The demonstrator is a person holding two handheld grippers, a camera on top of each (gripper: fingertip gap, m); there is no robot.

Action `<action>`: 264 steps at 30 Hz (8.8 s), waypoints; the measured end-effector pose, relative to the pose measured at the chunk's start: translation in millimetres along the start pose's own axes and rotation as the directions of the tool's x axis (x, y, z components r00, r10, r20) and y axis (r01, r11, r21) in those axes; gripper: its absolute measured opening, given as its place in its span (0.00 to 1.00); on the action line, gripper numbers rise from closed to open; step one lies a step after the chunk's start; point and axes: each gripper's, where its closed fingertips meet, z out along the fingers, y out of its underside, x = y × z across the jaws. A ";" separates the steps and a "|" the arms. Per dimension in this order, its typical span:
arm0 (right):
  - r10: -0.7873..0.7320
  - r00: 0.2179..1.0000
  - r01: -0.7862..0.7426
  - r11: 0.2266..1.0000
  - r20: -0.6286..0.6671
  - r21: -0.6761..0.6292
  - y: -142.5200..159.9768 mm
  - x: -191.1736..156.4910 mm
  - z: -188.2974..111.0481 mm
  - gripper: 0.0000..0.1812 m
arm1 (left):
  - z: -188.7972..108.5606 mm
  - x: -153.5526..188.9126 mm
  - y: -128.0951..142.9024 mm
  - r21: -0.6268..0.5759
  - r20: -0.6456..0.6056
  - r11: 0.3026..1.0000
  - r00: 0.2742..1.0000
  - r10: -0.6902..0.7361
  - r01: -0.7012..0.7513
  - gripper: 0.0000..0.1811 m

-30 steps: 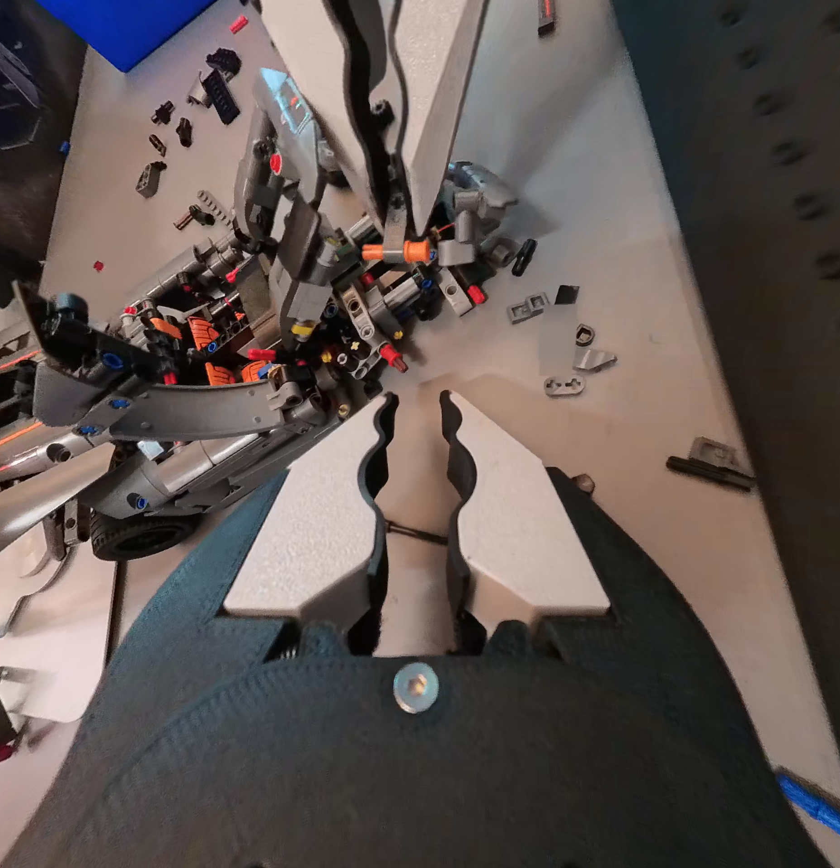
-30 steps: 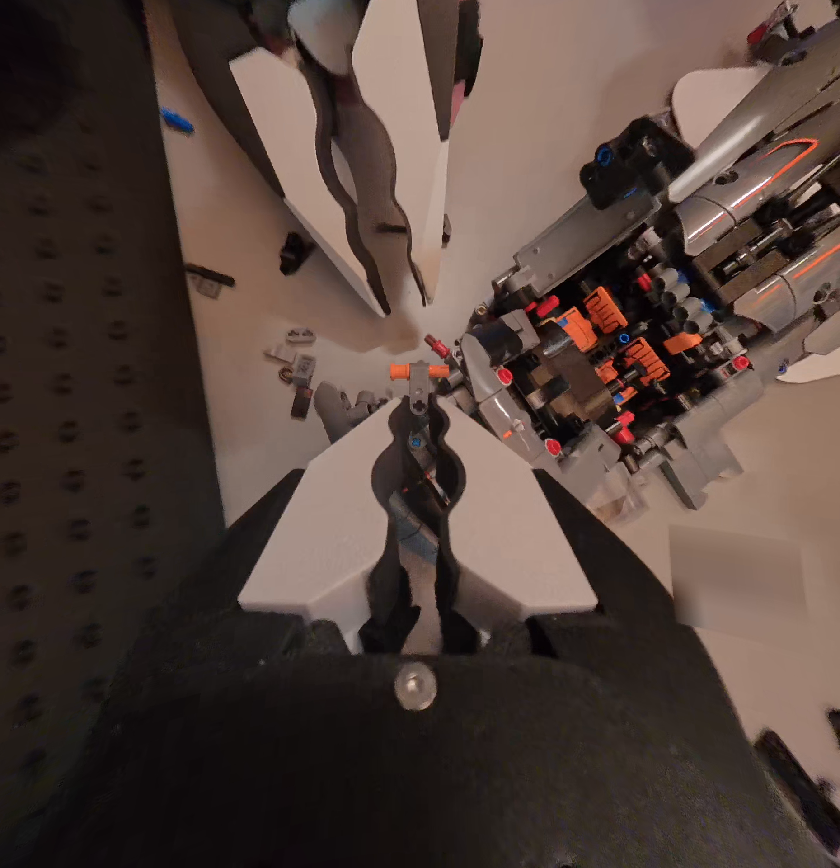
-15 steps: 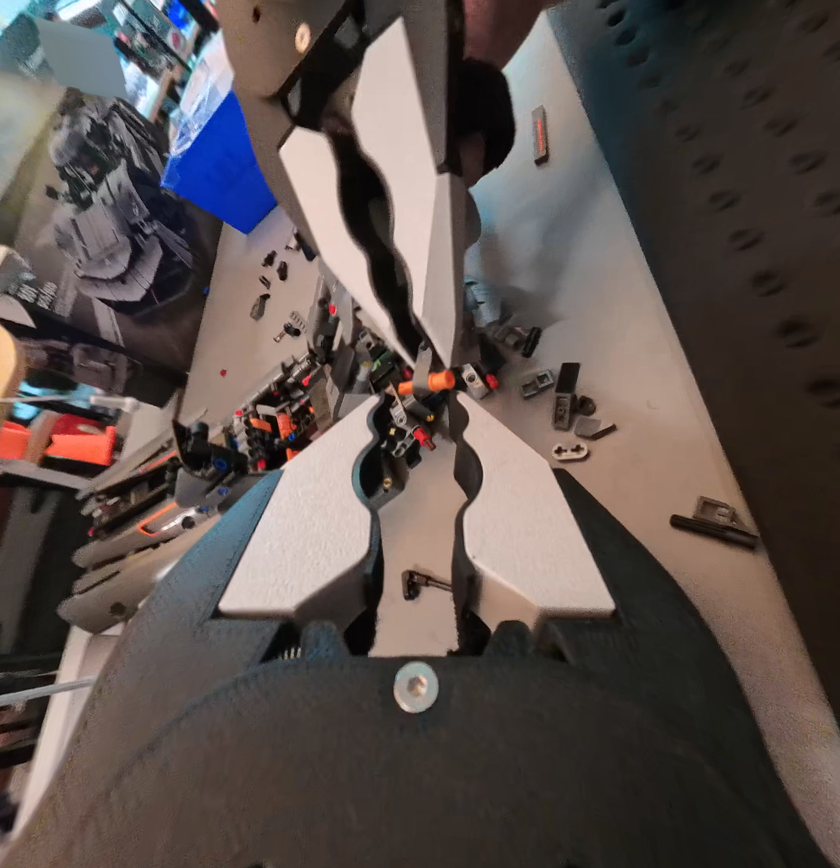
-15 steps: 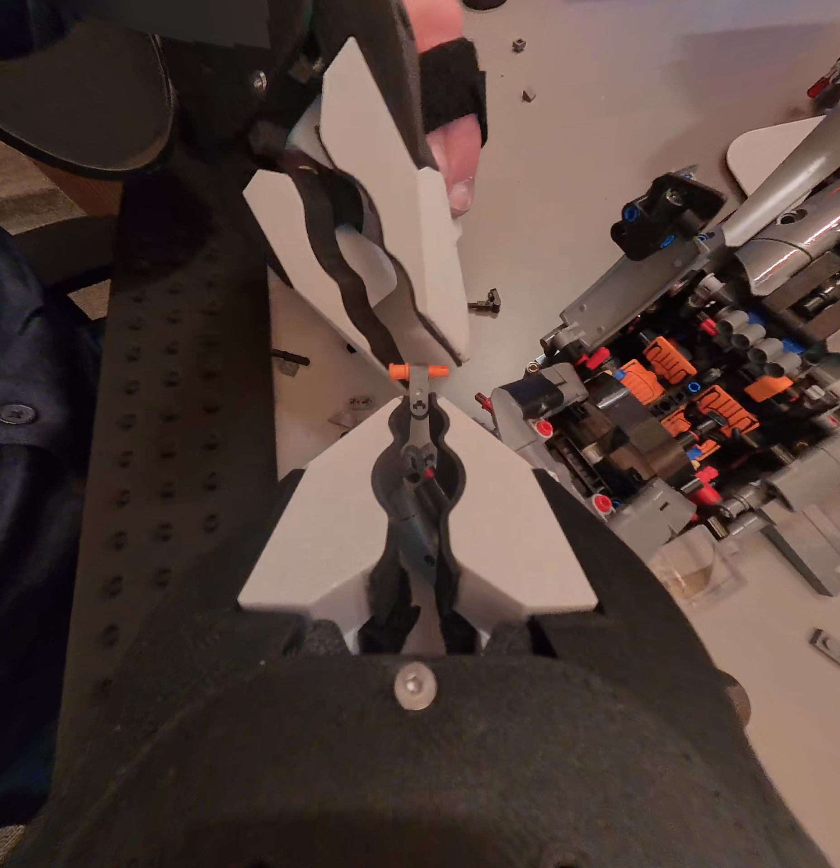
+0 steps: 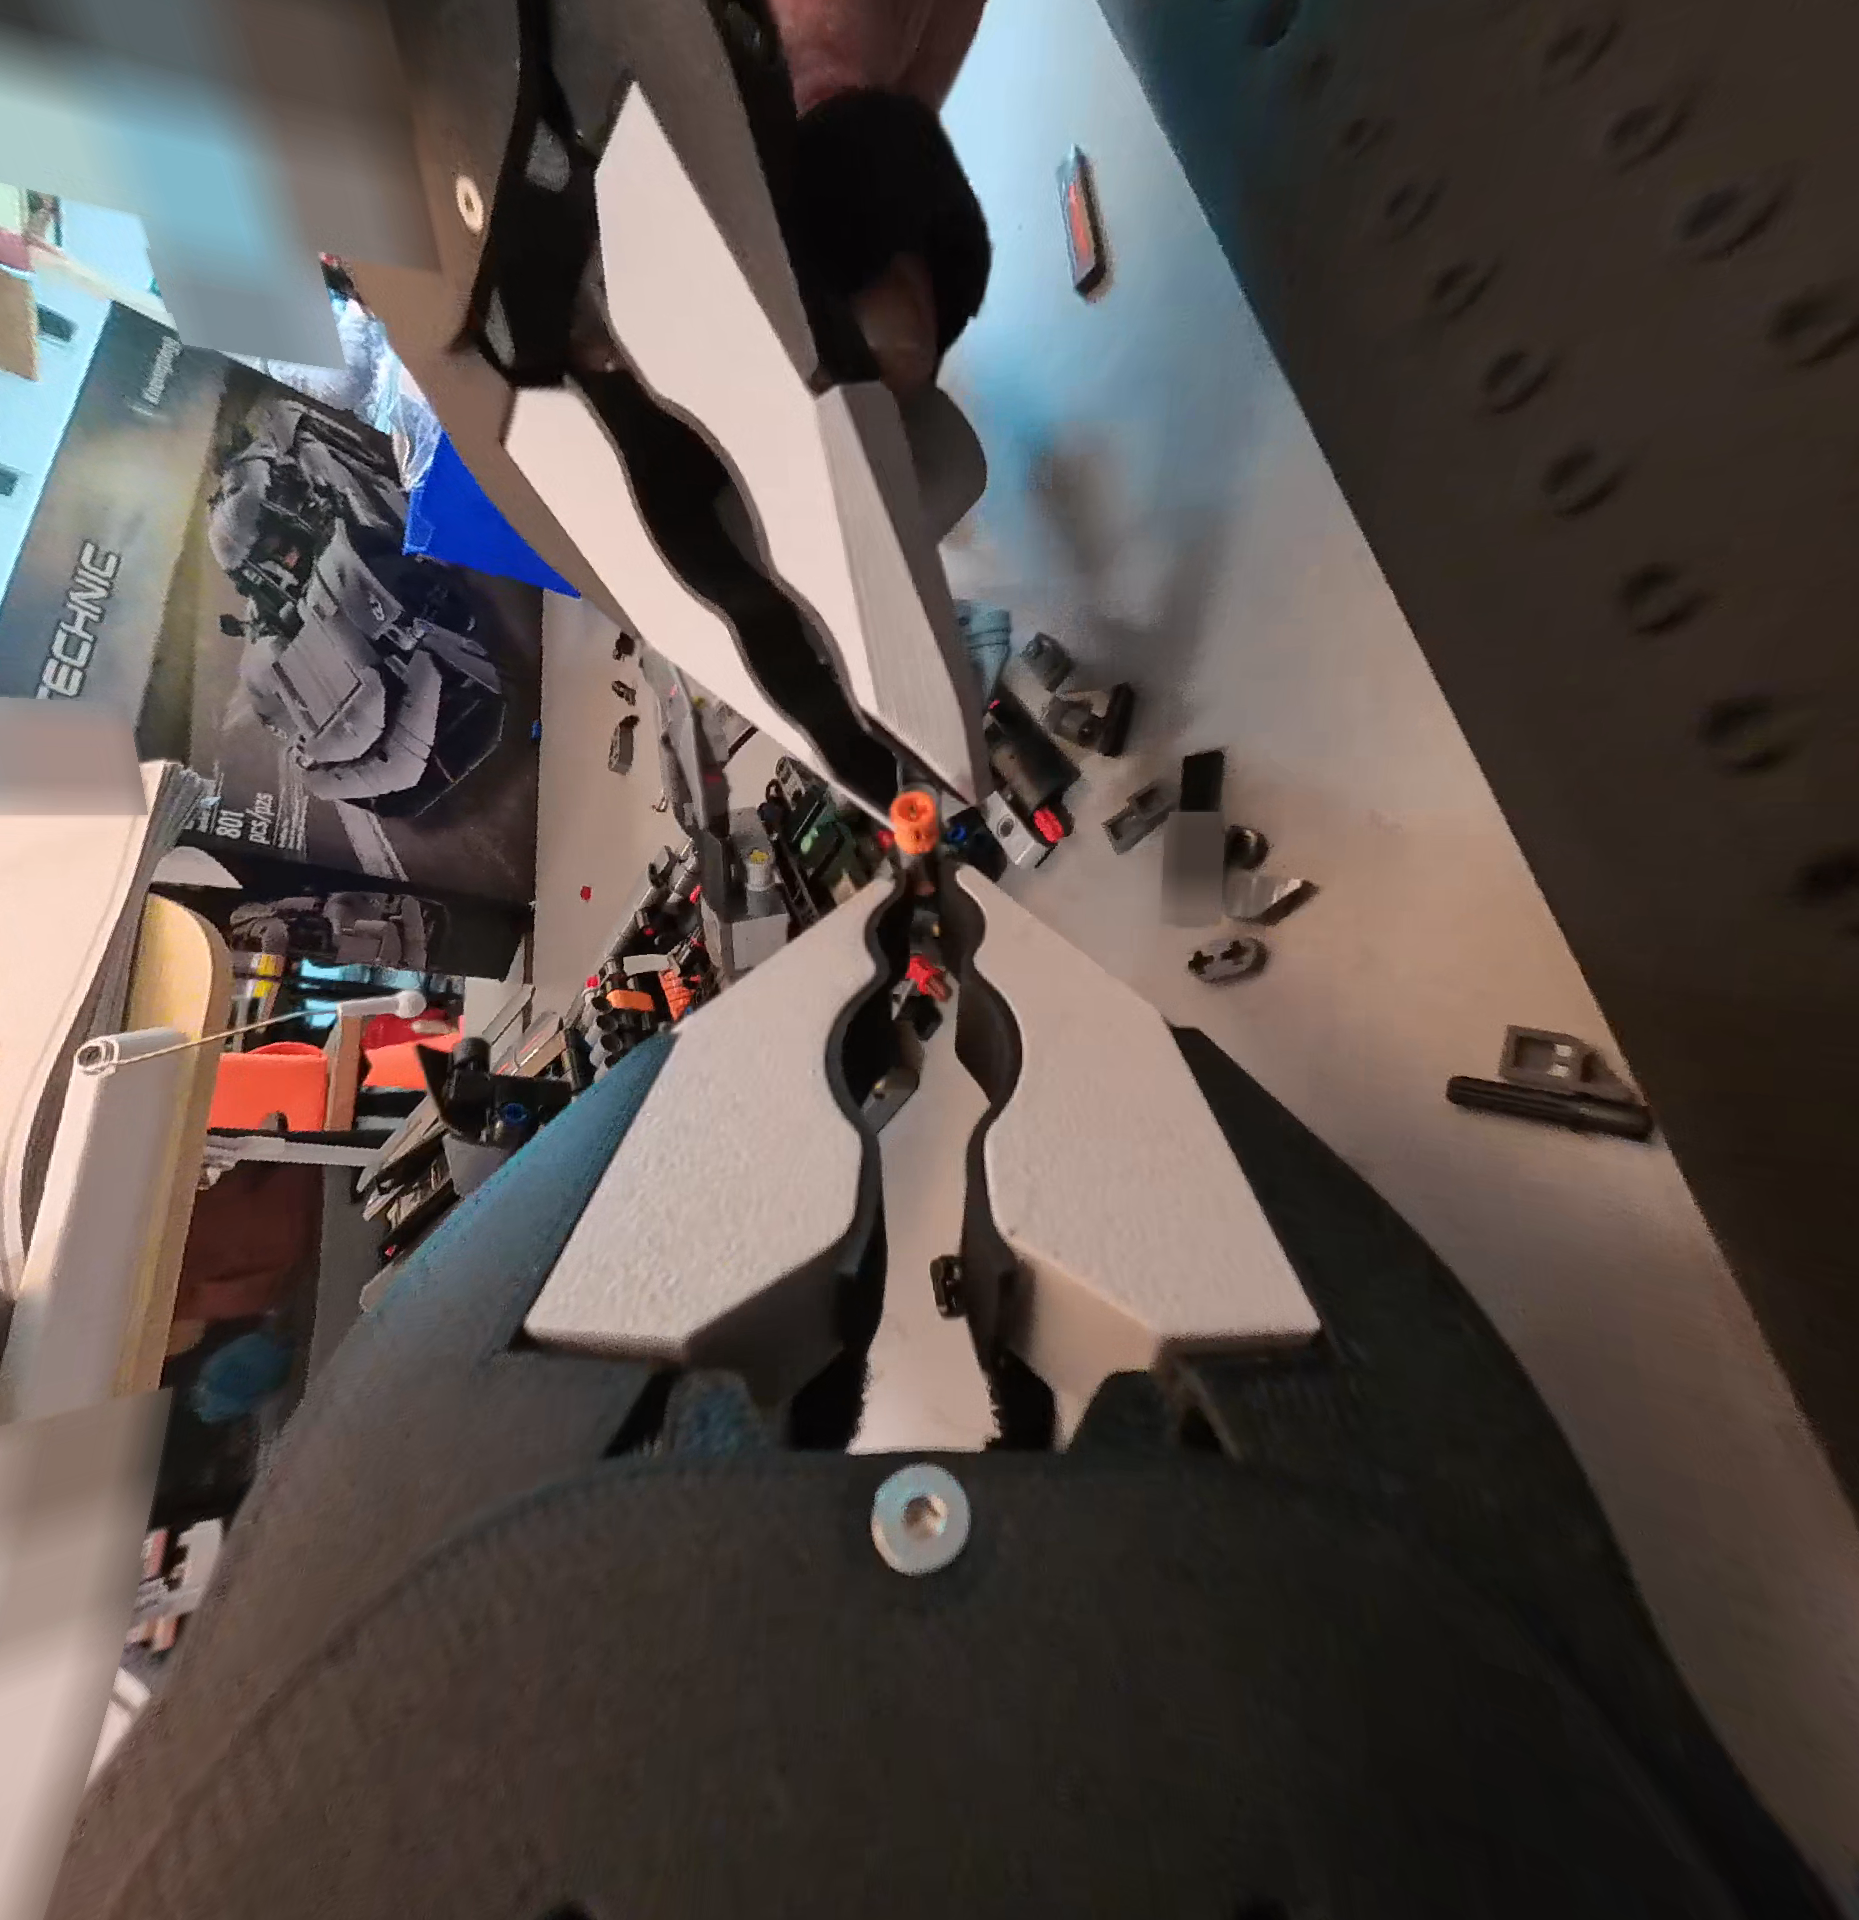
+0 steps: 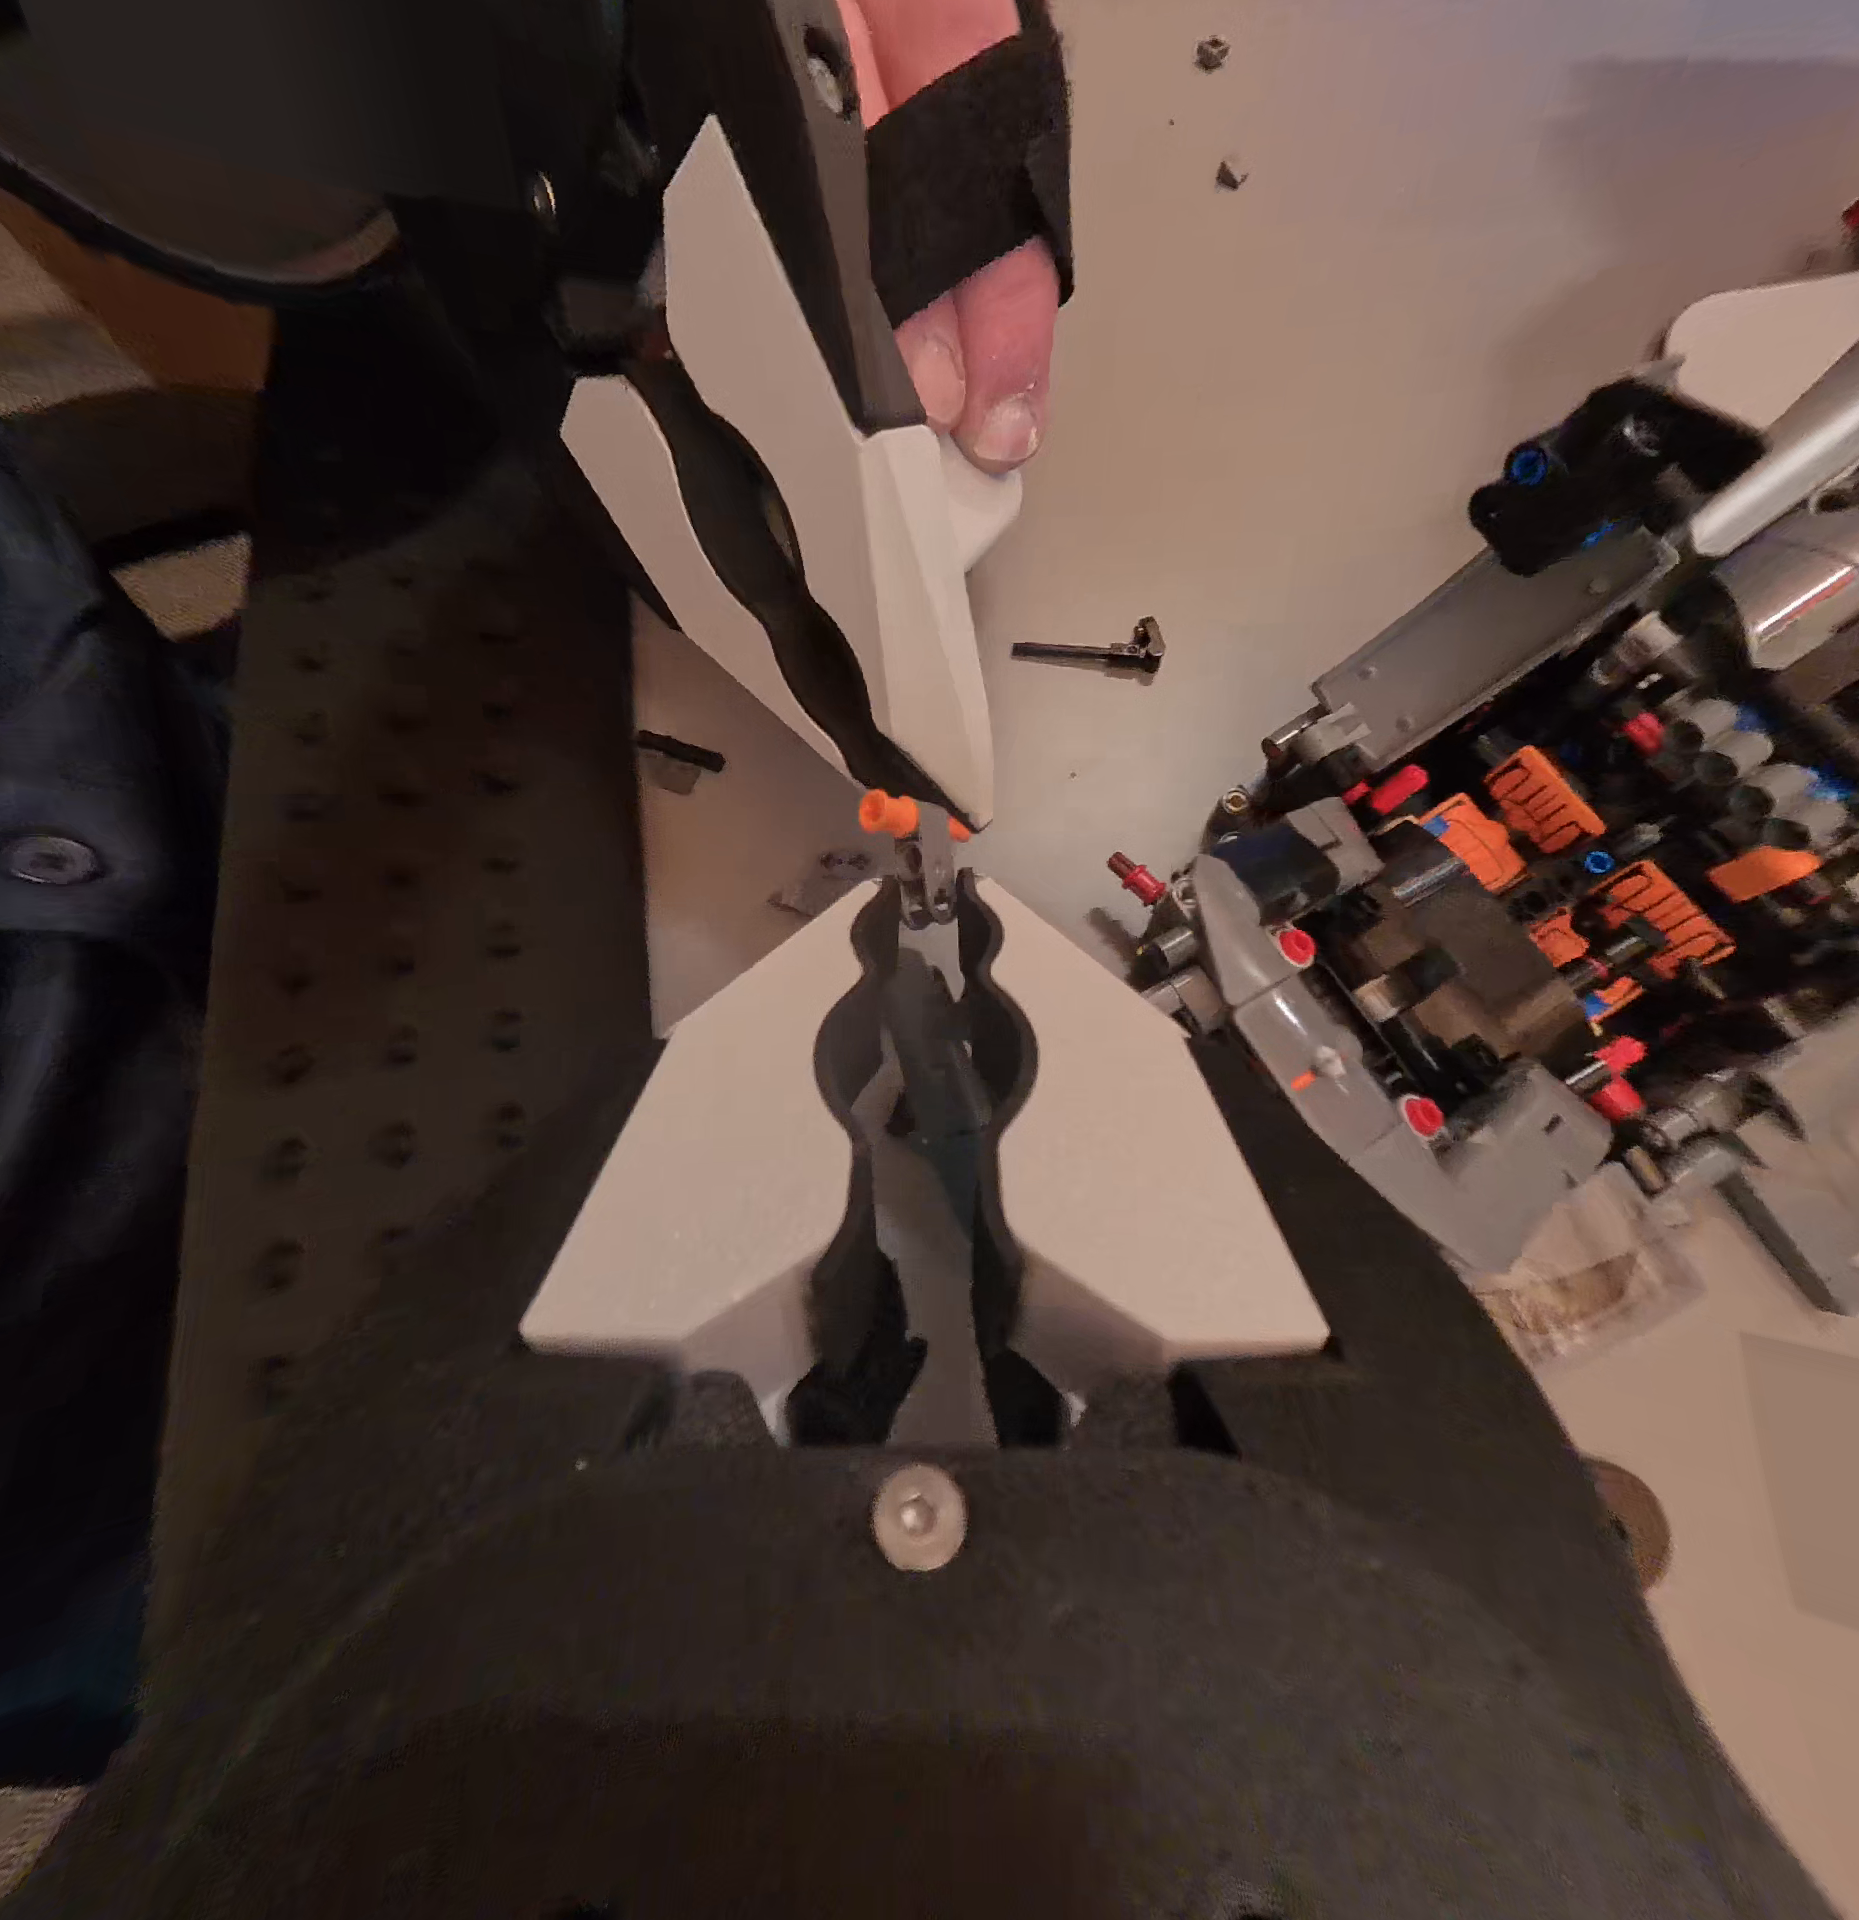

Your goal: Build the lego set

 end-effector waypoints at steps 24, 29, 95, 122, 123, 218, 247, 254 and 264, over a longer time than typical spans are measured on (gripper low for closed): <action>-0.255 0.928 0.220 0.964 -0.272 -0.151 -0.1 -5.9 -0.5 0.02 | -0.5 13.6 0.2 -0.005 -0.146 0.987 0.976 -0.162 0.163 0.01; -0.235 0.938 0.206 0.969 -0.255 -0.136 -1.5 -10.9 1.0 0.06 | -1.0 15.9 -1.1 0.003 -0.176 0.981 0.966 -0.191 0.195 0.01; 0.162 0.987 -0.148 0.929 -0.012 0.338 -59.2 -20.5 -24.3 0.03 | -25.9 -0.5 -33.2 0.119 -0.500 0.715 0.664 -0.556 0.689 0.02; 0.015 0.999 -0.005 0.956 -0.032 0.295 -48.5 7.2 -13.6 0.03 | -21.1 -22.4 -11.4 0.181 -0.411 0.677 0.681 -0.606 0.713 0.02; 0.021 0.999 -0.012 0.954 -0.026 0.299 -48.4 7.2 -13.4 0.03 | -21.1 -22.5 -11.4 0.184 -0.413 0.675 0.679 -0.607 0.715 0.02; 0.409 0.870 -0.488 0.635 0.275 0.599 -54.1 57.8 -72.6 0.02 | -5.2 -33.9 22.3 0.142 -0.112 0.812 0.824 -0.556 0.567 0.06; 0.355 0.859 -0.498 0.750 0.370 0.436 -55.9 20.3 -33.3 0.03 | -18.1 -64.8 -10.1 0.046 0.338 0.996 0.937 -0.092 0.081 0.08; 0.340 0.861 -0.487 0.764 0.378 0.422 -55.9 15.3 -30.8 0.03 | -18.9 -63.1 -9.8 0.014 0.343 0.998 0.937 -0.065 0.064 0.02; 0.333 0.886 -0.452 0.779 0.324 0.435 -54.2 19.5 -30.5 0.03 | -17.0 -62.8 -5.5 0.015 0.332 0.996 0.939 -0.087 0.086 0.02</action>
